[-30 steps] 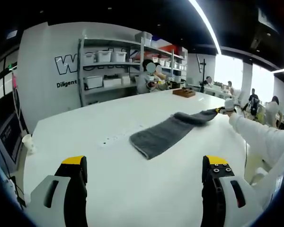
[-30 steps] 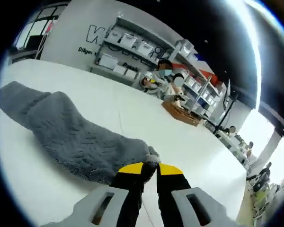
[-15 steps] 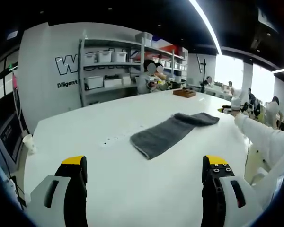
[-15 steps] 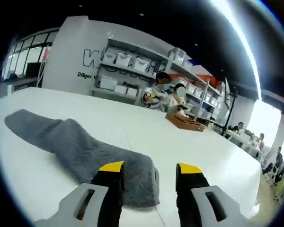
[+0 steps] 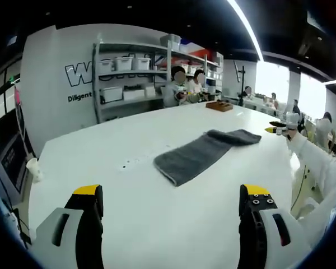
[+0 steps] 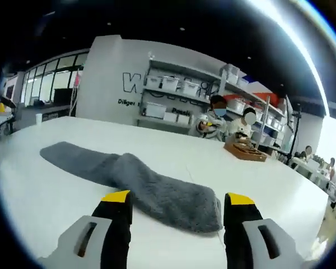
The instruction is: Open the folded towel by lifting each exposed corner and separating the folded layers until the towel lies flat within the target outline without major curled edges
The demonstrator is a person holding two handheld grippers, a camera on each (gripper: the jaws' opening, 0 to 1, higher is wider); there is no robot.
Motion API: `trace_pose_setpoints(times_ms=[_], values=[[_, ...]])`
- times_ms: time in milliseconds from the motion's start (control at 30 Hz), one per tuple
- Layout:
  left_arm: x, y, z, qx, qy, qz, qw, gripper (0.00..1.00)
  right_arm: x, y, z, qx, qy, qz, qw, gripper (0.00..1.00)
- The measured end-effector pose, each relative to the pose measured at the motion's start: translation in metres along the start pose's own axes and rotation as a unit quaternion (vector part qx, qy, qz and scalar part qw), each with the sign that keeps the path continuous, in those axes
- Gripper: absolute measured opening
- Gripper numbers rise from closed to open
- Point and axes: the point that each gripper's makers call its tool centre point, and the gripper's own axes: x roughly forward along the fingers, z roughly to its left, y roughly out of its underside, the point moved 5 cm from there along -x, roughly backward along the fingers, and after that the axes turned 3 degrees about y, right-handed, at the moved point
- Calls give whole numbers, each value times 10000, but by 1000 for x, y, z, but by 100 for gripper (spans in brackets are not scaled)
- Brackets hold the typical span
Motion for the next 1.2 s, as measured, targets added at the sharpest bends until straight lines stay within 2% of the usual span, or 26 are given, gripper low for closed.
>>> trace_pose_setpoints(times_ms=[333,700,900,1033,1200], values=[[15,6,-6,3,200,204,9996,99,-29,1,37,122,-477,-8,9988,85],[23,14,4,-156,224,341,9990,99,-44,5,60,91,-771,177,9968,99],[33,23,5,-262,283,458,9982,99,-47,4,71,-20,-1007,245,9946,99],[48,31,4,-291,427,614,9968,99,-47,2,76,-21,-1093,230,9937,99],[68,34,10,-266,448,534,9972,99,-45,0,82,79,-1225,211,9922,99]])
